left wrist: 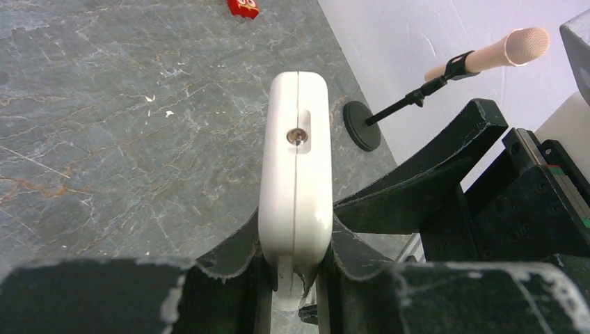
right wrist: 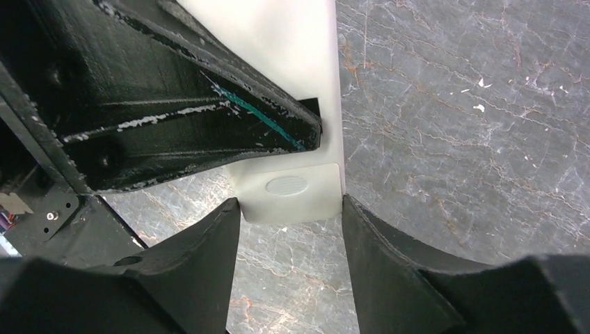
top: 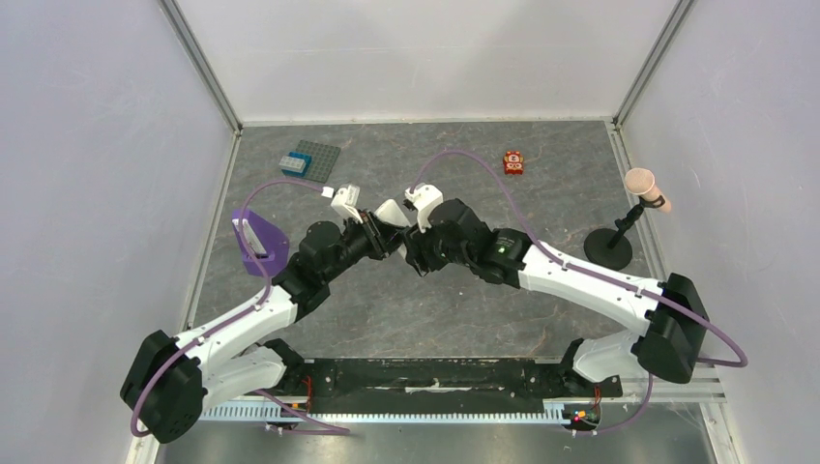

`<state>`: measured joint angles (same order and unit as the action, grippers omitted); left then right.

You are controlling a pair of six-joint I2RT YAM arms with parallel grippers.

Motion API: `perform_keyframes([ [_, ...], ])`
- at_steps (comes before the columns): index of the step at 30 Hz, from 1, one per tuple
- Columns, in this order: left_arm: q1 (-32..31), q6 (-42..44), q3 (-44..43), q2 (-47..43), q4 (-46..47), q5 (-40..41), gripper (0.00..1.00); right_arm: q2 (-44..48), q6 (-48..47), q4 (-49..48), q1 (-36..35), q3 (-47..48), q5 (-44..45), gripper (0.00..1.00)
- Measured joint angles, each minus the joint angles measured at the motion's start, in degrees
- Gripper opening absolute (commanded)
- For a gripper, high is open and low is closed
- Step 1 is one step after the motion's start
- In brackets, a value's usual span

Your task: Load the batteries into the remote control

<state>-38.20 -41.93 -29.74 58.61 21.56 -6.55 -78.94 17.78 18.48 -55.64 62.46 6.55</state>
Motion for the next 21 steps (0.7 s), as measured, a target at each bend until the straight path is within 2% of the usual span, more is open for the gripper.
perform_keyframes([
  [10, 0.8, -6.4, -0.4, 0.0, 1.0, -3.7, 0.02, -3.5, -0.2, 7.7, 0.3, 8.7, -0.1, 0.68],
  [17, 3.0, -11.2, -0.4, 0.4, 2.8, -5.8, 0.02, -4.3, 0.8, 10.3, 0.7, 11.9, 1.2, 0.83],
  [21, 4.3, -13.7, -0.3, 1.0, 3.7, -6.6, 0.02, -4.0, 1.7, 9.9, 1.2, 12.7, 1.1, 0.88],
])
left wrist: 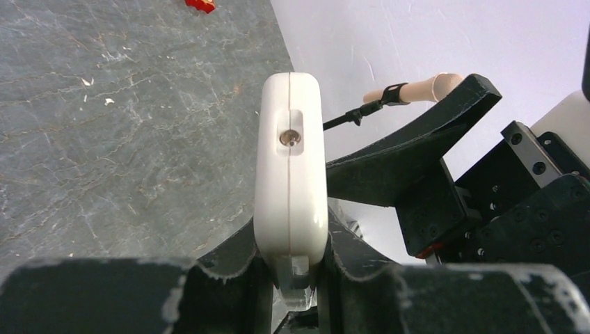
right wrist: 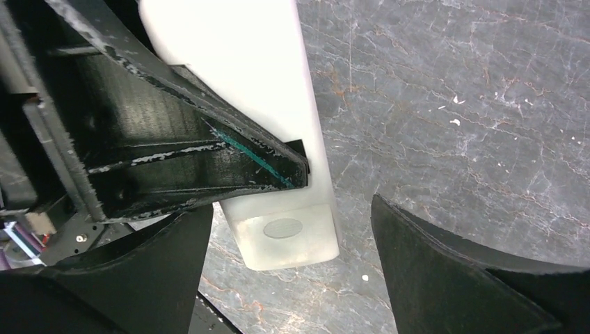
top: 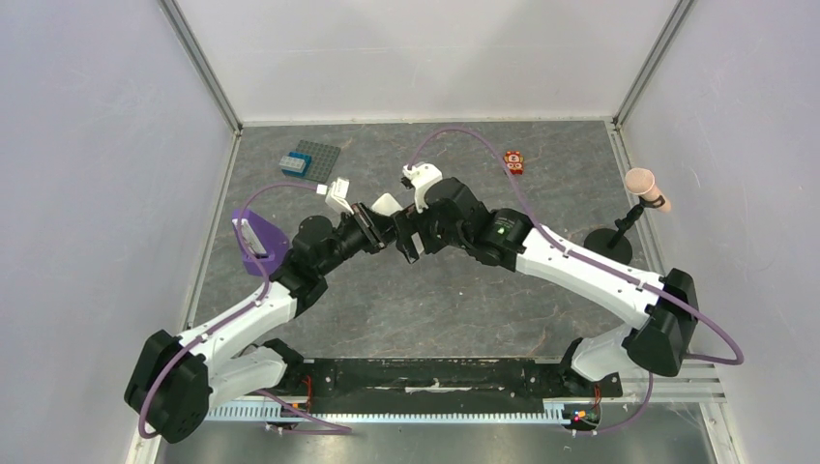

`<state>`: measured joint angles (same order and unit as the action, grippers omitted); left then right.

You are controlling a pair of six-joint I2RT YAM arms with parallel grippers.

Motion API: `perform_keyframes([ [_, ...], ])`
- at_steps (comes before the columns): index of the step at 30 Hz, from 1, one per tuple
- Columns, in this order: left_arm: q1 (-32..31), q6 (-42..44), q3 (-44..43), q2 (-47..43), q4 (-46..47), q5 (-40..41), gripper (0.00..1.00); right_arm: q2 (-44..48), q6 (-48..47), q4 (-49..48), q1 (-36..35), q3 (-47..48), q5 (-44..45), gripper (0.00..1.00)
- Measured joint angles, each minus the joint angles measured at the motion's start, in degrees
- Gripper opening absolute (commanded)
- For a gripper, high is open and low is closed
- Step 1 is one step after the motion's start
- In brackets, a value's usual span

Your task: Load the batteries into the remote control

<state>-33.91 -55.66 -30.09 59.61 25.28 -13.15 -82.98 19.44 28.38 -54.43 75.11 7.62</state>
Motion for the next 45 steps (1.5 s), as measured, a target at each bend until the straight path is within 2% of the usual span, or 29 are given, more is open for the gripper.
perform_keyframes([
  [7, 2.0, -4.0, 0.5, 1.0, 2.2, -1.3, 0.02, 5.0, 5.0, -3.6, 1.1, -1.6, -0.6, 0.9],
  [15, 3.2, -8.2, 0.6, 1.0, 3.2, -2.4, 0.02, 21.4, 22.9, -17.1, 4.2, -20.5, 3.6, 0.88],
  [20, 3.5, -12.3, 0.6, 1.0, 3.5, -2.7, 0.02, 22.5, 31.8, -25.6, 4.1, -27.5, 3.6, 0.86],
  [25, 4.0, -16.9, 0.6, 1.0, 3.8, -3.9, 0.02, 21.8, 38.3, -33.1, 4.2, -30.6, 2.3, 0.77],
  [37, 5.8, -24.3, 1.3, 1.0, 8.0, -6.9, 0.02, 18.2, 43.3, -41.0, 4.4, -32.5, -2.1, 0.45],
  [45, 6.7, -27.9, 2.4, 1.7, 9.7, -8.5, 0.02, 18.4, 44.1, -44.7, 4.4, -34.4, -3.3, 0.41],
])
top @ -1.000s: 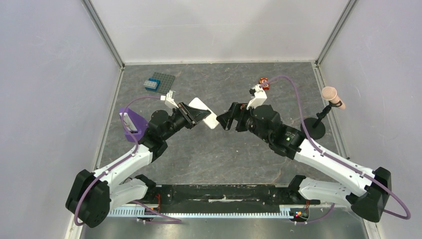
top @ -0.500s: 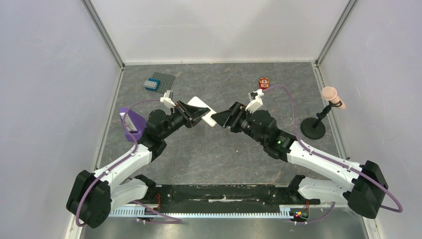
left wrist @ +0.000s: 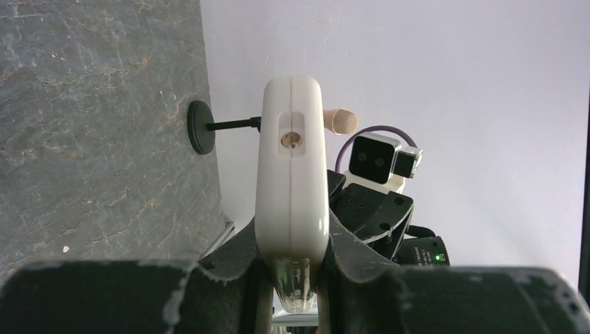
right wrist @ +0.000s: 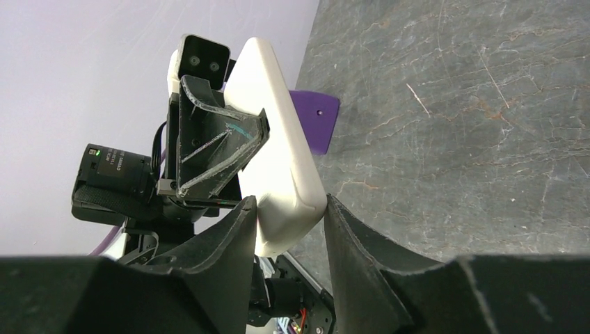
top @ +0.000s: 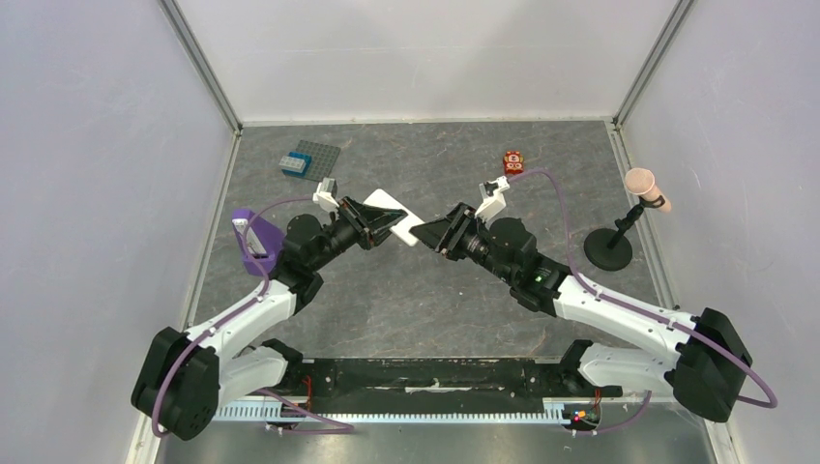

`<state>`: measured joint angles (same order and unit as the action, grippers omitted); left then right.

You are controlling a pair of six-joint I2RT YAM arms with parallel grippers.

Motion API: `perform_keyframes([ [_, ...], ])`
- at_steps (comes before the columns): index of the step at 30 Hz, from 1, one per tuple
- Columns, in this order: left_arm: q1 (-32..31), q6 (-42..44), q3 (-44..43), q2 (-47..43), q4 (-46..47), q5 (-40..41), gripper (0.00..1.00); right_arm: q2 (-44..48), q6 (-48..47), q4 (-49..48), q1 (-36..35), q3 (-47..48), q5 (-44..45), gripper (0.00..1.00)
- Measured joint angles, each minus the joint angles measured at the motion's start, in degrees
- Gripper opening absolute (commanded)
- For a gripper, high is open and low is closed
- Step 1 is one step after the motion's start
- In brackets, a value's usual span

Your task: Load the batteries into the remote control

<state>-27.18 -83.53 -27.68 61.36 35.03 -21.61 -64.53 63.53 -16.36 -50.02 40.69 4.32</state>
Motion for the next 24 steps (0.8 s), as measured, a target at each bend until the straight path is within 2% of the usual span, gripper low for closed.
perform_keyframes([
  [10, 1.2, -0.2, 0.0, 0.9, 2.5, -1.2, 0.02, -2.7, 0.4, -4.8, 0.2, 0.0, -1.2, 0.4],
  [19, 2.4, -0.2, 0.0, 1.7, 5.1, -1.1, 0.02, -6.2, 1.4, -11.0, 0.7, 0.0, -1.7, 0.33],
  [24, 3.0, -0.2, 0.0, 1.7, 6.1, -1.0, 0.02, -7.7, 2.1, -15.6, 0.8, -0.9, -2.0, 0.37],
])
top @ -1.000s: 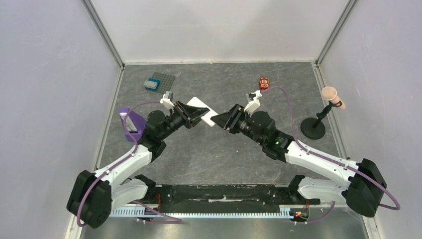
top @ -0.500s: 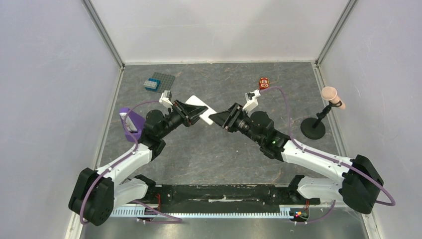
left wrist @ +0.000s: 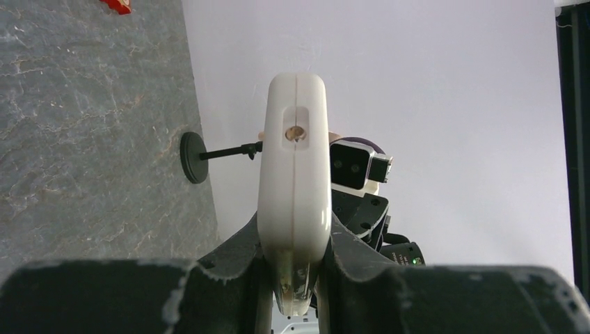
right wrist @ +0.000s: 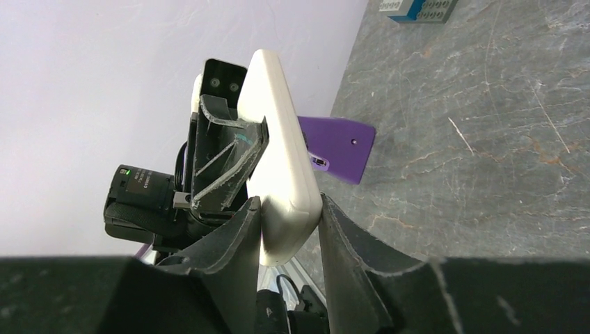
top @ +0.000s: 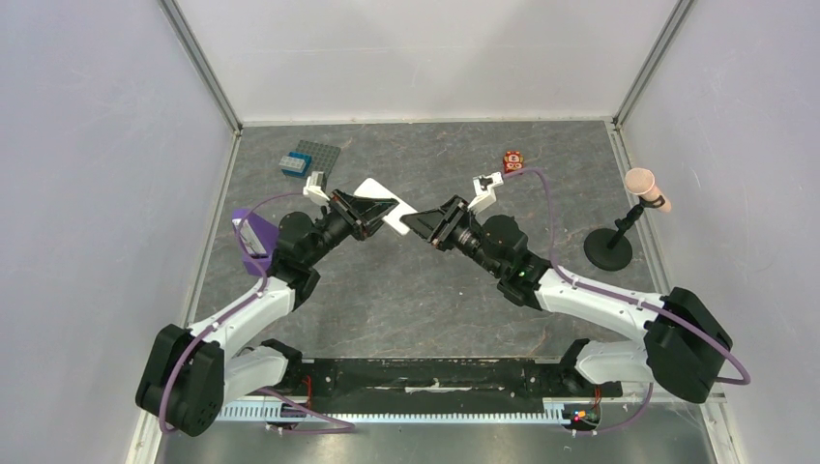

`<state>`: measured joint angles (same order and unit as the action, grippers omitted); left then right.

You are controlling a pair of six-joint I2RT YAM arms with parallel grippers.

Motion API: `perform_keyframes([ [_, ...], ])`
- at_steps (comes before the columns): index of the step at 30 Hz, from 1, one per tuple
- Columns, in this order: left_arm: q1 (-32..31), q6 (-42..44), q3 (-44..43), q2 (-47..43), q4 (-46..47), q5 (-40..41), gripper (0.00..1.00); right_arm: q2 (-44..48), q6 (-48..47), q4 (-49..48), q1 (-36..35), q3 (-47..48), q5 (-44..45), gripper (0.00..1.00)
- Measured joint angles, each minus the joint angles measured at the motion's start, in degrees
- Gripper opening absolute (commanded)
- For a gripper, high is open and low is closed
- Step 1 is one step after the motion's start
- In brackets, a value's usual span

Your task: Load the batteries into the remote control

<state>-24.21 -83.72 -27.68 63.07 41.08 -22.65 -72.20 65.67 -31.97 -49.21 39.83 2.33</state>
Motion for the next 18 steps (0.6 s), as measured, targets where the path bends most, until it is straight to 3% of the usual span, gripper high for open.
perform_keyframes([
  [7, -1.2, 0.4, 0.0, -0.2, -0.3, -3.1, 0.02, -0.1, -0.2, -2.7, -0.2, -1.7, -1.1, 0.59],
  [14, -1.4, 6.4, -1.0, -2.5, -5.0, -5.6, 0.02, 5.6, -1.6, 0.3, 0.7, -5.7, -1.4, 0.8],
  [18, -1.1, 9.9, -1.8, -2.8, -5.4, -6.5, 0.02, 9.5, -3.6, 2.9, 2.1, -6.7, -2.1, 0.84],
])
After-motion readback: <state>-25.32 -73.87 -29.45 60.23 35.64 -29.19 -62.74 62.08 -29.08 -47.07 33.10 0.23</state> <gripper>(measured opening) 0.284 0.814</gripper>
